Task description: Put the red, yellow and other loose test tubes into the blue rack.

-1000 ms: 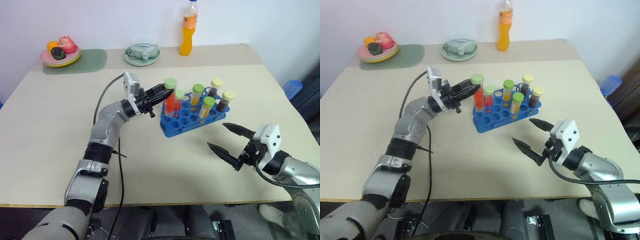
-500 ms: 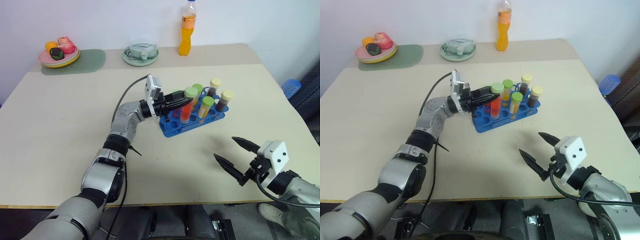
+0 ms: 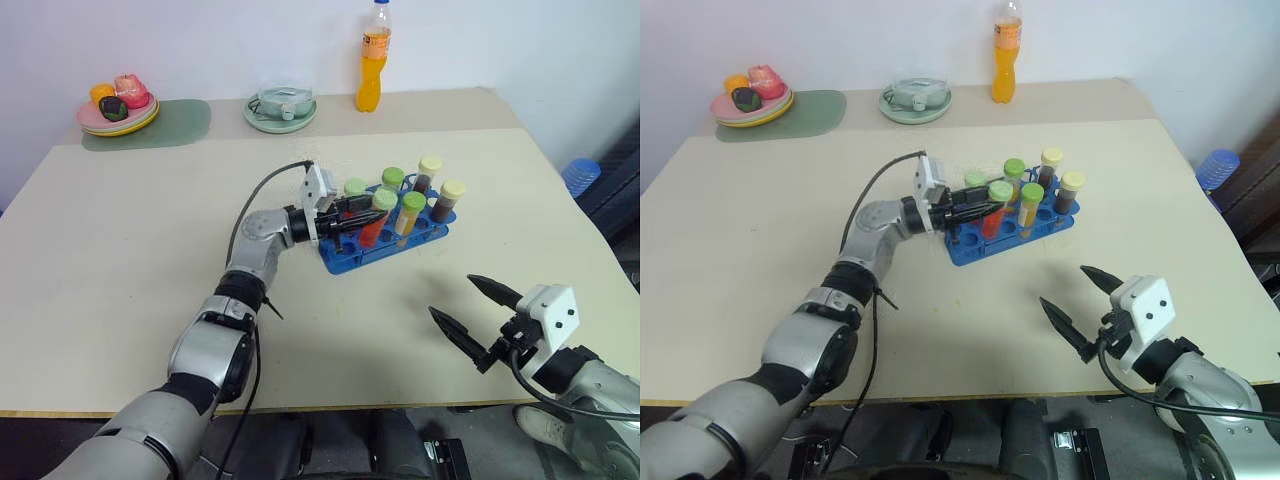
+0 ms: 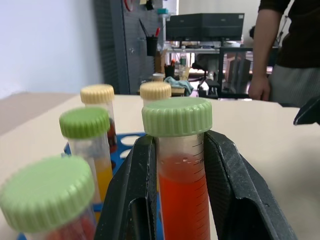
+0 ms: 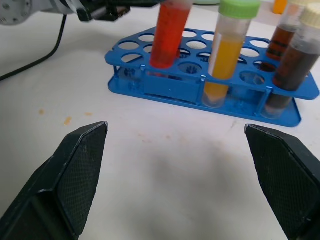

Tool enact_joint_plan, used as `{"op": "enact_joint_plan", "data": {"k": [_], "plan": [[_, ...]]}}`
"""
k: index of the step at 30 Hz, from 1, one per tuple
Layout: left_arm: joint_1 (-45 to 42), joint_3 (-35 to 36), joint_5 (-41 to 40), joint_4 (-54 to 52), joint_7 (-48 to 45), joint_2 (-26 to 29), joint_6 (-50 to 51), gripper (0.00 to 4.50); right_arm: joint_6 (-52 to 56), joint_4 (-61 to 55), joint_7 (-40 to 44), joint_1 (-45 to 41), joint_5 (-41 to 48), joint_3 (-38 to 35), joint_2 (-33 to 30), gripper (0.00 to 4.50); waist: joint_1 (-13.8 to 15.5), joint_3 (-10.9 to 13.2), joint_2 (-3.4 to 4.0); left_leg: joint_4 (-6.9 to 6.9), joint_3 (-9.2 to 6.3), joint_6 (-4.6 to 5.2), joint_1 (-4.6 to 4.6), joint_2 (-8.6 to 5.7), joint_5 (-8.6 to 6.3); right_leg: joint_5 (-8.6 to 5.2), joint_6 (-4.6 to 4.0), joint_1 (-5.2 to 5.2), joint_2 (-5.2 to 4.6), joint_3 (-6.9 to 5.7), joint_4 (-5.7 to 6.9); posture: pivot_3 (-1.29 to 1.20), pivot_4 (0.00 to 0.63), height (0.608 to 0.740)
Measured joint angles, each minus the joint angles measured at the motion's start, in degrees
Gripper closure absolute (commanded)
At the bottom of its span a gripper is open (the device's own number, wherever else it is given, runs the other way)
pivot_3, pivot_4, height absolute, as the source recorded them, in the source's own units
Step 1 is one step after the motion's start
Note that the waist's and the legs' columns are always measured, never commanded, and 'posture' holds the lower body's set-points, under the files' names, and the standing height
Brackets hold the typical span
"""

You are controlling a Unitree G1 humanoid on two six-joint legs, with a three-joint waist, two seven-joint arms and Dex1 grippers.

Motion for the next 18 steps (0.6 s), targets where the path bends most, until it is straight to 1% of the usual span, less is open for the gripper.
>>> {"op": "enact_joint_plan", "data": {"k": [4,6,8,10,11,12,15,18], "plan": [[0.0,0.0,0.5,0.3,0.3,-0.4,-0.8,3.77,0.0,0.0,0.0,-1.4,0.0,0.0,-0.1,0.0,0.1,0.0,0.0,0.02,-0.01,0.0,0.0,0.0,0.0,0.0,0.0,0.01,0.0,0.0,0.0,0.0,0.15,0.74],[0.3,0.2,0.5,0.3,0.5,-0.7,-0.9,2.72,0.1,0.0,0.0,-1.5,0.0,0.0,-0.1,0.0,0.1,0.0,0.0,0.02,0.0,0.01,0.0,0.0,0.0,0.0,0.0,0.01,0.0,0.0,0.0,0.0,0.15,0.74],[0.9,0.3,0.3,-0.2,0.9,-1.0,-0.8,1.83,0.1,0.1,0.1,-1.8,0.0,0.0,-0.2,0.0,0.0,0.0,0.0,0.01,-0.01,0.0,0.01,0.0,0.0,0.0,0.0,0.01,0.0,0.0,0.0,0.0,0.15,0.74],[2.1,0.3,0.3,-0.9,1.7,-1.0,-0.8,0.76,0.1,0.1,0.1,-2.1,0.1,0.0,-0.3,0.0,0.0,0.0,0.0,0.0,-0.01,0.01,0.0,0.0,0.0,0.0,0.0,0.0,0.0,0.0,0.0,0.0,0.15,0.74],[2.7,0.3,0.3,-1.5,2.5,-1.0,-0.7,0.31,0.1,0.2,0.2,-2.3,0.1,0.0,-0.3,0.0,0.0,0.0,0.0,0.0,-0.01,0.01,-0.01,0.0,0.0,0.0,0.0,-0.01,0.0,0.0,0.0,0.0,0.15,0.74],[2.9,0.3,0.3,-2.0,3.0,-1.0,-0.4,0.04,0.1,0.2,0.3,-2.3,0.1,0.0,-0.3,0.0,0.0,0.0,0.0,0.01,-0.01,0.01,-0.01,0.0,0.0,0.0,0.0,-0.01,0.0,0.0,0.0,0.0,0.15,0.74],[4.7,0.3,0.0,-7.1,3.8,-0.7,1.1,0.04,0.1,0.8,0.8,-2.6,0.1,0.0,-0.5,0.0,0.0,0.0,0.0,0.01,0.0,0.01,-0.01,0.0,-0.01,0.0,0.0,0.0,0.0,0.0,0.0,0.0,0.15,0.74],[8.1,0.1,0.3,-15.4,6.8,1.3,3.5,0.04,0.1,2.7,1.3,-3.3,0.0,0.1,-0.5,0.0,-0.1,0.0,0.01,-0.03,0.0,0.01,0.01,0.02,-0.01,0.0,0.0,-0.01,0.02,0.01,0.01,0.0,0.15,0.74]]}}
